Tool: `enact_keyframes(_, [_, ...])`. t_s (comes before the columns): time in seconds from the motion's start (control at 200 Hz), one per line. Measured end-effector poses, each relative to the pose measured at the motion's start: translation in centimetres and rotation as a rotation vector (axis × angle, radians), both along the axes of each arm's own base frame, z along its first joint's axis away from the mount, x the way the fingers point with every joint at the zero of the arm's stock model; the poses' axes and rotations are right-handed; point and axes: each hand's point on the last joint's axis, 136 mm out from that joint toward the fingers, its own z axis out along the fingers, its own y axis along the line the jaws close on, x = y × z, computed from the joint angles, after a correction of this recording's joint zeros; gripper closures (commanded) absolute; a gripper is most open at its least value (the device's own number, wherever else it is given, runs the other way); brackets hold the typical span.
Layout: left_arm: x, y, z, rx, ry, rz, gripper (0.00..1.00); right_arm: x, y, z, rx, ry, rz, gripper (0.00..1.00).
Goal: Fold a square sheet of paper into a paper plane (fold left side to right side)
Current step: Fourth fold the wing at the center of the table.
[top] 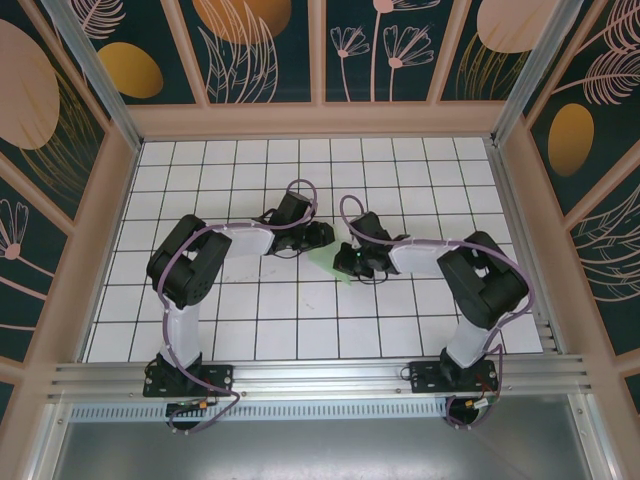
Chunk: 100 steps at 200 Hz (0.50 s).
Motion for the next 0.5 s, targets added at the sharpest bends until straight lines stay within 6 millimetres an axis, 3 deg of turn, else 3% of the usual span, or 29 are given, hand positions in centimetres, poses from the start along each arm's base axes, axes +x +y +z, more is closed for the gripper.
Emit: enact_keyframes(0.5, [0.0, 0.0, 0.0, 0.001, 0.001, 0.0, 0.57, -2.3, -2.0, -0.1, -0.024, -0.003, 0.005, 0.9])
